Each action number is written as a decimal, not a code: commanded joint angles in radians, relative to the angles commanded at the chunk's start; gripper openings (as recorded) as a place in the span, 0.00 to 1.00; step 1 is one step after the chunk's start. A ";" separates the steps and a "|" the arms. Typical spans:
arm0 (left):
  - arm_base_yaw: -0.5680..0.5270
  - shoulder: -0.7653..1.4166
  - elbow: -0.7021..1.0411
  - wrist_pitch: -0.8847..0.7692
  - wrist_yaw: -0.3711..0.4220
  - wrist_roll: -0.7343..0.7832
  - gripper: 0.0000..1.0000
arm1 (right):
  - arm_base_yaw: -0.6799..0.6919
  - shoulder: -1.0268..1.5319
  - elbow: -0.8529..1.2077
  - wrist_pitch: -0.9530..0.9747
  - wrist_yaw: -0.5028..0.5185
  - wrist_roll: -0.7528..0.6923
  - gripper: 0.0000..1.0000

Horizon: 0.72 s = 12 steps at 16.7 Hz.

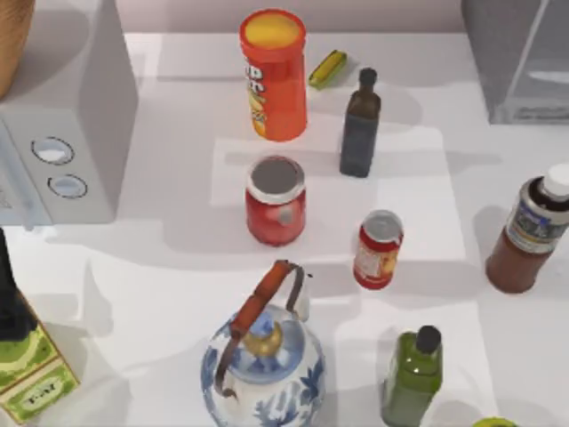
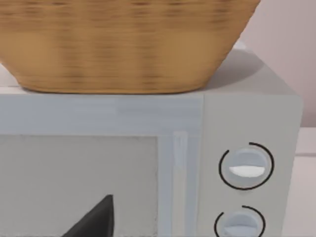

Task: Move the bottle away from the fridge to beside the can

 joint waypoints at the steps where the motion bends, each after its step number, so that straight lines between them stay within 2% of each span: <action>1: 0.000 0.000 0.000 0.000 0.000 0.000 1.00 | 0.007 0.003 0.019 0.028 0.004 0.032 1.00; 5: 0.000 0.000 0.000 0.000 0.000 0.000 1.00 | 0.095 0.020 0.098 0.222 0.042 0.267 1.00; 12: 0.000 0.000 0.000 0.000 0.000 0.000 1.00 | 0.489 0.049 0.089 0.735 0.132 0.952 1.00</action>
